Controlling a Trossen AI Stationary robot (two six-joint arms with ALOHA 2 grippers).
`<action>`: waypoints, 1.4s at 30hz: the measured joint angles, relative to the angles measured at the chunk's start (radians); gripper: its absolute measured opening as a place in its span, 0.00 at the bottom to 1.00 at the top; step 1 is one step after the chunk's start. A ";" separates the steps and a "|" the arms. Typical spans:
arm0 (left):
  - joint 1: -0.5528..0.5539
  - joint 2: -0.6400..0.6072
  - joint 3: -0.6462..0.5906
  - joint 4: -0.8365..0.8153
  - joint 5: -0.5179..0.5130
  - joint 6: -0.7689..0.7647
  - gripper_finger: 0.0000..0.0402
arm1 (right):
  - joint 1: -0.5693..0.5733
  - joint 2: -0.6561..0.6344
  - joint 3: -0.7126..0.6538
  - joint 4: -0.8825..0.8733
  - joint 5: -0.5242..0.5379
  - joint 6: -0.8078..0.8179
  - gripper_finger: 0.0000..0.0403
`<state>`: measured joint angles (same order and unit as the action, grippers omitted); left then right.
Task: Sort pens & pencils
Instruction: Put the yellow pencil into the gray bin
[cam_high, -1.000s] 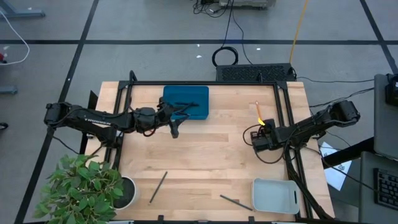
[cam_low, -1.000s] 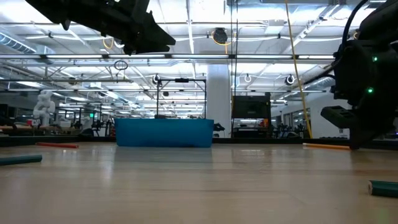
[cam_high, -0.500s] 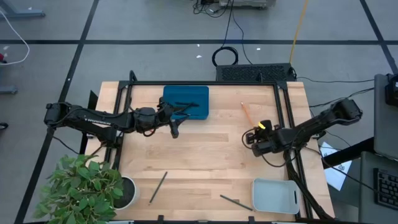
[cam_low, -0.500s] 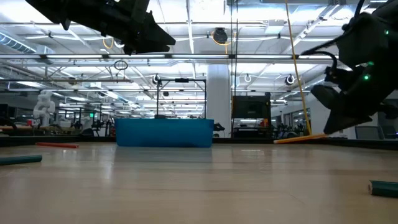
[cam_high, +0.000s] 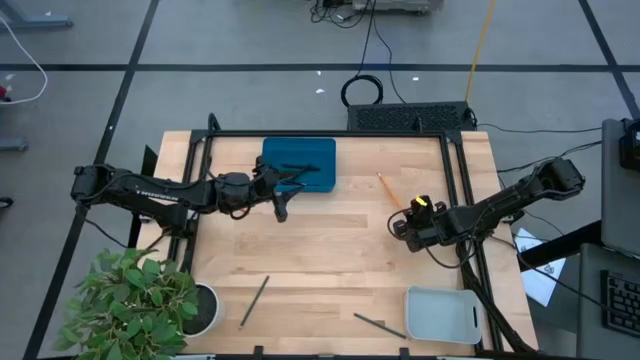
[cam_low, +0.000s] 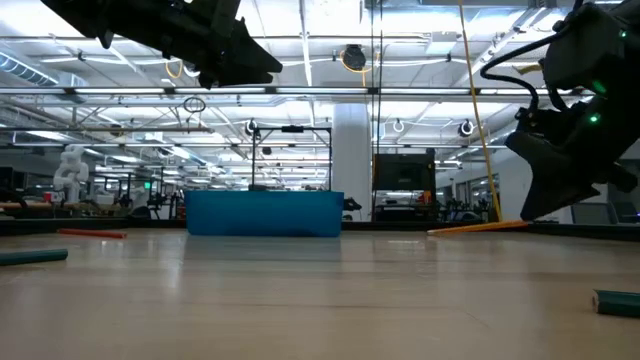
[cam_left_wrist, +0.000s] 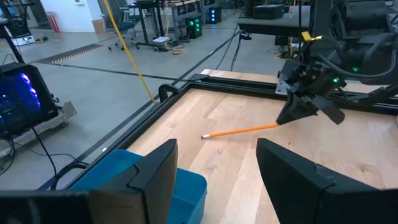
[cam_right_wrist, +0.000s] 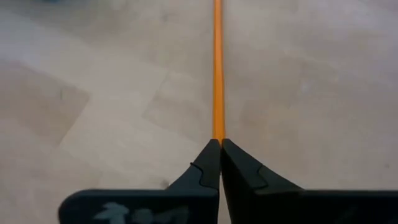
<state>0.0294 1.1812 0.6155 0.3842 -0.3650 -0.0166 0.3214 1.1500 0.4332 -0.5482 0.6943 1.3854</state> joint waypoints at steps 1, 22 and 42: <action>0.000 0.000 0.000 0.000 0.000 0.000 0.56 | 0.000 0.000 0.000 -0.001 -0.018 -0.002 0.00; 0.000 0.000 0.000 0.000 0.000 -0.015 0.56 | -0.010 0.001 0.000 0.001 -0.168 -0.037 0.00; 0.000 0.000 0.000 0.001 0.000 -0.014 0.56 | -0.124 0.000 0.002 0.028 -0.331 -0.245 0.34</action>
<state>0.0292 1.1812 0.6155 0.3853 -0.3649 -0.0311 0.1969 1.1496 0.4349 -0.5203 0.3636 1.1403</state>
